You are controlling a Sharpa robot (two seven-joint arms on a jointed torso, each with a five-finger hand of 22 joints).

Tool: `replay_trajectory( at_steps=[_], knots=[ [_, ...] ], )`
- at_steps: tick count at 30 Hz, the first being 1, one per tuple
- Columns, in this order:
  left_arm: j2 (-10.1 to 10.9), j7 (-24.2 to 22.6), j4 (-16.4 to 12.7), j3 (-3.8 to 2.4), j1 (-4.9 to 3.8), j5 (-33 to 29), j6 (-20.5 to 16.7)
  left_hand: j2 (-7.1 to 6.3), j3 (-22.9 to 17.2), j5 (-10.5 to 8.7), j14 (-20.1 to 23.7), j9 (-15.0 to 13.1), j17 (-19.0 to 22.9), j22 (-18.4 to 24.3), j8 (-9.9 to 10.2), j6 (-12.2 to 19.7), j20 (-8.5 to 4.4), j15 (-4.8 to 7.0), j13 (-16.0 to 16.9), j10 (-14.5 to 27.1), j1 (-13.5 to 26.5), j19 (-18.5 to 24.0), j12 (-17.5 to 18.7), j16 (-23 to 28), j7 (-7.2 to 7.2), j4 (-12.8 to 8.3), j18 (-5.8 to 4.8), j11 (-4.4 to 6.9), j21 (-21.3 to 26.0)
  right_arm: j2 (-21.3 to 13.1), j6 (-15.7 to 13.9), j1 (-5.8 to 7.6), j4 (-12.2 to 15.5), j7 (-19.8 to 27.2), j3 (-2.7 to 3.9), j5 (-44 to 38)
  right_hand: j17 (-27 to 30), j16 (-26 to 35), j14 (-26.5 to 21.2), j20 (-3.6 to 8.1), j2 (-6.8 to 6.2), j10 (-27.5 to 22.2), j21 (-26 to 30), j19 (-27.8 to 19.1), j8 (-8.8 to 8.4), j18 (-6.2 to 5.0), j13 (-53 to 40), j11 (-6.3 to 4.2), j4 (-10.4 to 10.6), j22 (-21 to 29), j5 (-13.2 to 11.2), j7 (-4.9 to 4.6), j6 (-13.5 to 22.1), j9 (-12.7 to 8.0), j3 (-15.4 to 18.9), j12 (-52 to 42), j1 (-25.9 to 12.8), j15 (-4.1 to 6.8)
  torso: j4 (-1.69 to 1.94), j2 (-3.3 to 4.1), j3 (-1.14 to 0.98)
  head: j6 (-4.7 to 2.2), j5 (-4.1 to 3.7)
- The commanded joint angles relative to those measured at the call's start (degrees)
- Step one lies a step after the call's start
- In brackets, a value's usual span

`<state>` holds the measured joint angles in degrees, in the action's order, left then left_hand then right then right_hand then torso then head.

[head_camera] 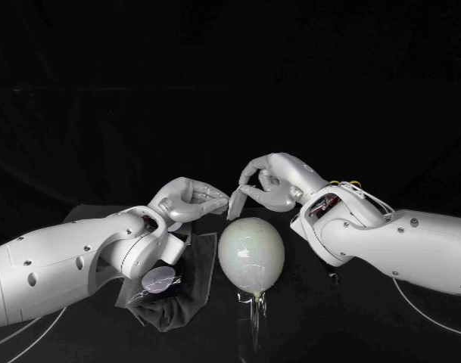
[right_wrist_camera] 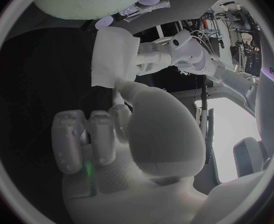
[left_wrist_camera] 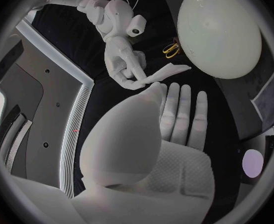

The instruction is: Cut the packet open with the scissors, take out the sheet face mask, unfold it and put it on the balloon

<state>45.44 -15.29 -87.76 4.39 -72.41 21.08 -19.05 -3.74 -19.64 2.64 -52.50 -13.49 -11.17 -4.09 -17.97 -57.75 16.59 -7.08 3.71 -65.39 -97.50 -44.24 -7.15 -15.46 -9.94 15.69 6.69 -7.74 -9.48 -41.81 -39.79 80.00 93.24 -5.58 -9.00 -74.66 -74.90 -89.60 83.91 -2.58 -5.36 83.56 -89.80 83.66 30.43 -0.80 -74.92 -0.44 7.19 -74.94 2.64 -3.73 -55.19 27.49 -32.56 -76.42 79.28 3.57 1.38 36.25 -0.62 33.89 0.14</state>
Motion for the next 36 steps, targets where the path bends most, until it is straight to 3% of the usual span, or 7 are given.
replay_trajectory(
  at_steps=[1,12,13,14,18,19,36],
  knots=[
    [-0.2,-1.3,-0.1,-0.07,-0.06,-2.1,2.6,-1.13,-3.4,0.14,-1.3,-1.1,-0.2,0.0,-1.4,-0.6,-0.02,0.34,0.1,-2.0,0.5,-0.6,0.3,-0.3,0.32,-0.4,1.11,0.64,-0.1,0.2,0.5,0.04,-0.1,0.7,0.05,-0.1,-15.1,-0.4,6.1,0.26,0.61,0.5,-0.2,6.3,1.41,0.80,-6.6,-0.15,0.0,-15.1,0.1,0.06,-0.4,1.3,-0.4,0.0,0.0,0.41,-0.01,0.05,0.02,0.14,0.02],
    [0.0,-1.9,-0.4,-0.07,-0.06,-2.7,2.8,-3.47,-12.4,0.17,-2.8,-3.9,-0.7,-0.1,-3.9,0.7,-0.02,0.56,0.1,-4.0,4.8,-0.9,2.4,1.0,0.50,-2.7,1.35,0.85,-0.5,0.6,1.8,0.04,-0.6,-0.7,0.05,-0.7,-15.1,-0.4,6.1,0.26,0.61,0.5,-0.2,6.3,1.41,0.80,-6.6,-0.15,0.0,-15.1,0.1,0.06,-0.4,1.3,-0.4,0.0,0.0,0.41,0.01,0.03,0.00,0.36,-0.04],
    [0.0,-2.1,-0.4,-0.07,-0.06,-3.2,2.6,-3.47,-12.4,0.17,-2.8,-3.9,-0.7,-0.1,-3.9,0.7,-0.02,0.56,0.1,-4.0,4.8,-0.9,2.4,1.0,0.50,-2.7,1.35,0.85,-0.5,0.6,1.9,0.04,-0.6,-0.9,0.05,-0.7,-15.1,-0.4,6.1,0.26,0.61,0.5,-0.2,6.3,1.41,0.80,-6.6,-0.15,0.0,-15.1,0.1,0.06,-0.4,1.3,-0.4,0.0,0.0,0.41,0.01,0.02,0.01,0.36,-0.04],
    [0.1,-2.2,-0.4,-0.07,-0.06,-3.6,2.5,-5.17,-11.8,1.34,-1.9,-3.7,-0.6,0.0,-2.9,2.7,0.06,-0.15,-0.3,-1.1,7.3,-0.7,3.8,1.7,-0.85,-1.6,1.19,-0.53,-0.3,0.7,2.1,0.05,-0.7,-1.1,0.05,-0.8,-15.1,-0.4,6.1,0.26,0.61,0.5,-0.2,6.3,1.41,0.80,-6.6,-0.15,0.0,-15.1,0.1,0.06,-0.4,1.3,-0.4,0.0,0.0,0.41,0.01,0.01,0.01,0.35,-0.03],
    [0.3,-2.6,-0.5,-0.07,-0.06,-4.5,2.4,-6.36,-11.9,0.08,0.0,-3.0,-0.3,0.2,-0.9,6.2,0.12,-1.20,-0.2,2.1,9.8,0.4,3.7,2.9,-2.21,-0.7,0.54,-1.76,0.3,0.7,2.2,0.05,-0.7,-1.4,0.05,-1.0,-15.1,-0.4,6.1,0.26,0.61,0.5,-0.2,6.3,1.41,0.80,-6.6,-0.15,0.0,-15.1,0.1,0.06,-0.4,1.3,-0.4,0.0,0.0,0.41,0.01,0.00,-0.01,0.32,-0.04],
    [0.3,-2.6,-0.5,-0.07,-0.06,-4.6,2.5,-7.79,-11.3,0.14,1.2,-2.4,-0.1,0.3,0.6,8.5,0.13,-1.77,-0.1,3.5,11.3,1.1,3.7,3.6,-3.11,-0.3,0.07,-2.44,0.8,0.7,2.2,0.05,-0.7,-1.5,0.05,-1.0,-15.1,-0.4,6.1,0.26,0.61,0.5,-0.2,6.3,1.41,0.80,-6.6,-0.15,0.0,-15.1,0.1,0.06,-0.4,1.3,-0.4,0.0,0.0,0.41,0.02,0.01,-0.01,0.31,-0.04],
    [0.1,-1.7,-0.8,-0.06,-0.06,-3.4,3.5,-11.54,-6.1,0.12,2.7,-1.7,-0.2,0.1,1.6,8.5,0.04,-2.49,0.1,5.5,14.5,1.9,3.2,4.7,-3.97,-1.1,-0.85,-3.25,1.4,1.2,2.3,0.05,-0.7,-1.8,0.05,-1.3,-15.1,-0.4,6.1,0.25,0.60,0.5,-0.2,6.3,1.47,0.80,-6.6,-0.13,-0.1,-15.1,0.1,0.04,-0.4,1.3,-0.5,-0.1,-0.1,0.40,0.00,0.02,0.00,0.38,-0.08]
  ],
)
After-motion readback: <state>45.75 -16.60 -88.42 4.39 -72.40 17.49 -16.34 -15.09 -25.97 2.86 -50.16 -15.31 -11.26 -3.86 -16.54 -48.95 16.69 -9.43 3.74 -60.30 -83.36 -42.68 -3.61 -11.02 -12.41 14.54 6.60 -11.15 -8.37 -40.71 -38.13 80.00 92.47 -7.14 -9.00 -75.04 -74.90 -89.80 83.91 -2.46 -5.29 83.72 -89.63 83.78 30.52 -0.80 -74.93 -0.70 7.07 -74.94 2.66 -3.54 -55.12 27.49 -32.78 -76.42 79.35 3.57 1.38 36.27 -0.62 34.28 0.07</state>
